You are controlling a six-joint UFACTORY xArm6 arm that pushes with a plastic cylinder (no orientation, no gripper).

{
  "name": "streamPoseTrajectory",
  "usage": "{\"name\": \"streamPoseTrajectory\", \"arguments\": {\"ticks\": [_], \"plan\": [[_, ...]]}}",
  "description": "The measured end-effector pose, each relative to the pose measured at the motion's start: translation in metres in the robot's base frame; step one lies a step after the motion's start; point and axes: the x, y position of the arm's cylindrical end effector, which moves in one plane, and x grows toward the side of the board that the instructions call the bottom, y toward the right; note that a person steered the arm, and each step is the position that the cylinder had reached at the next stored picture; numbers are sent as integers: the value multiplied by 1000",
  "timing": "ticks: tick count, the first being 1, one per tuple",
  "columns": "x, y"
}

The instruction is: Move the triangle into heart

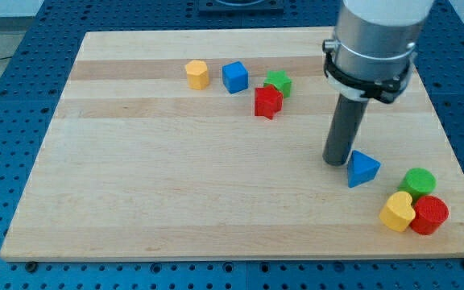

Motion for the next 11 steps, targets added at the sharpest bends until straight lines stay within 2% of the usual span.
{"name": "streamPoseTrajectory", "arguments": {"ticks": [2, 3, 4, 5, 6, 11], "plan": [[26, 10], [22, 0], [-7, -6], [-9, 5], [-2, 26], [29, 33]]}}
